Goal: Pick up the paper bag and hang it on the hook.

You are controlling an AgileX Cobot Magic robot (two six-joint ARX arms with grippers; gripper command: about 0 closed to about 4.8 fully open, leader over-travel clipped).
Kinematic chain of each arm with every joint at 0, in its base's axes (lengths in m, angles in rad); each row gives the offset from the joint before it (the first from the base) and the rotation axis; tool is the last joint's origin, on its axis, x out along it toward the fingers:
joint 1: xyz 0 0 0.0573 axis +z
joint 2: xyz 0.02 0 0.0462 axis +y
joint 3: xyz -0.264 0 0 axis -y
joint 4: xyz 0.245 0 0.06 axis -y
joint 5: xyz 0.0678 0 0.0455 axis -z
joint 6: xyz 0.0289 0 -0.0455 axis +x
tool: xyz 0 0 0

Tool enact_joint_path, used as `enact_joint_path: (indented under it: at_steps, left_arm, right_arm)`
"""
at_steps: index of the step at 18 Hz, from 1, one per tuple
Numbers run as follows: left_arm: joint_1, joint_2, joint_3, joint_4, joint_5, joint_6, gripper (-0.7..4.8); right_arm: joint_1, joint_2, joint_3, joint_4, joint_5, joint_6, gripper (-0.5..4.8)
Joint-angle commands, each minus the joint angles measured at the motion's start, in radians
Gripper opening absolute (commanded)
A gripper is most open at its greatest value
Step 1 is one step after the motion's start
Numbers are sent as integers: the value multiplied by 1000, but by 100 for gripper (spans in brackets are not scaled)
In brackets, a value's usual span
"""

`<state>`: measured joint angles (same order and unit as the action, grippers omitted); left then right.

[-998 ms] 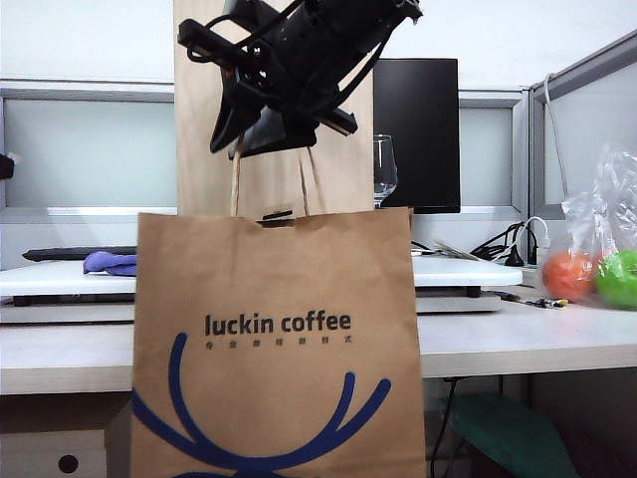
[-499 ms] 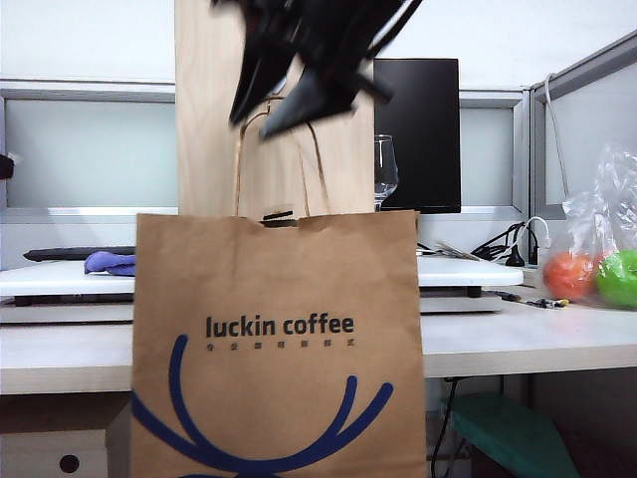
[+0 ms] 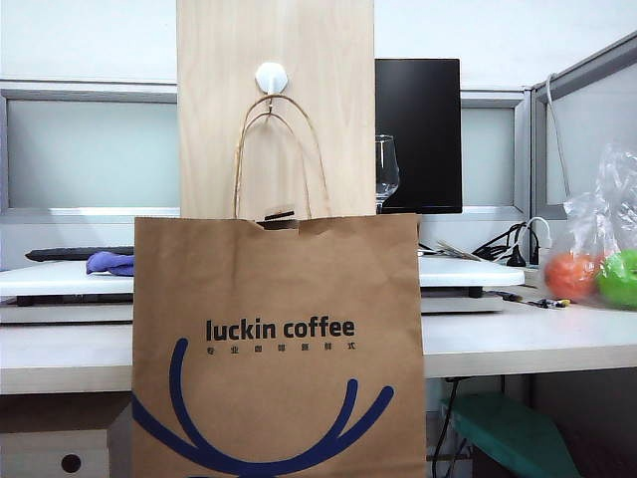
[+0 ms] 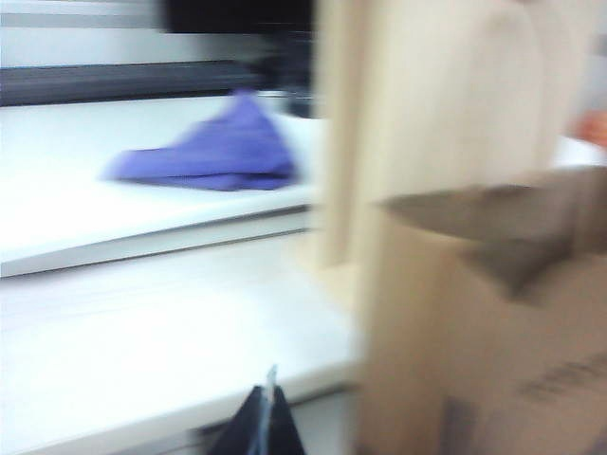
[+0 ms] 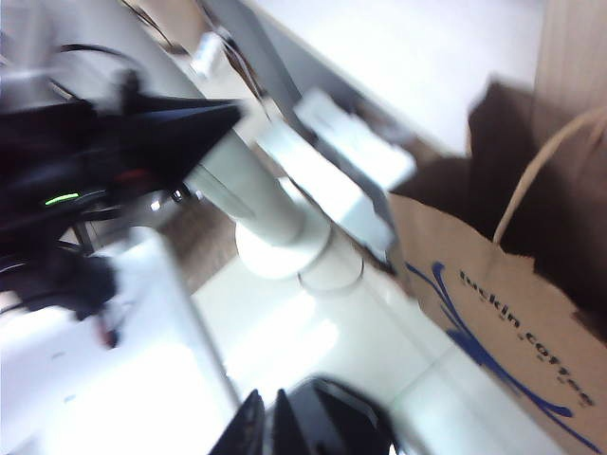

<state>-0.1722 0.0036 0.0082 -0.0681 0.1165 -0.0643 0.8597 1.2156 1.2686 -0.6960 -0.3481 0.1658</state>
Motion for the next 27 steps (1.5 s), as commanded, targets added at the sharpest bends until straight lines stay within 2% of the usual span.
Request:
enact_joint_path:
  at_steps: [1, 3, 6, 7, 8, 9, 10, 11, 12, 14, 19, 24, 26, 27]
  left_arm:
    - [110, 0, 1, 9, 0, 4, -6]
    - [183, 0, 1, 9, 0, 4, -5]
    - [187, 0, 1, 9, 0, 4, -5]
    - [187, 0, 1, 9, 0, 4, -6]
    - [188, 0, 1, 9, 0, 4, -6]
    - [188, 0, 1, 9, 0, 4, -6]
    - [188, 0, 1, 9, 0, 4, -6]
    - [188, 0, 1, 9, 0, 4, -6]
    - [188, 0, 1, 9, 0, 4, -6]
    - [188, 0, 1, 9, 0, 4, -6]
    - [188, 0, 1, 9, 0, 4, -5]
    - [188, 0, 1, 9, 0, 4, -6]
    - [188, 0, 1, 9, 0, 4, -6]
    - [188, 0, 1, 9, 0, 4, -6]
  right_arm:
    - [-2, -161, 6, -61, 139, -47, -8]
    - [-3, -332, 0, -79, 309, -71, -8]
    - [-4, -474, -70, 2, 465, -152, -8]
    - [-4, -547, -143, 89, 494, -201, -8]
    - [-7, -650, -261, 277, 563, -269, -8]
    - [-8, -685, -308, 359, 608, -283, -8]
    - [-8, -745, -415, 553, 723, -298, 1]
    - [-8, -779, -486, 672, 801, -297, 1]
    - [-8, -808, -531, 721, 846, -297, 1]
    - [-8, -869, -581, 681, 848, -297, 1]
    - [-8, -977, -591, 372, 844, -297, 1]
    - [-11, -1057, -592, 140, 845, -297, 1]
    - [-119, -1102, -610, 135, 816, -276, 1]
    - [-220, -1118, -640, 196, 736, -214, 1]
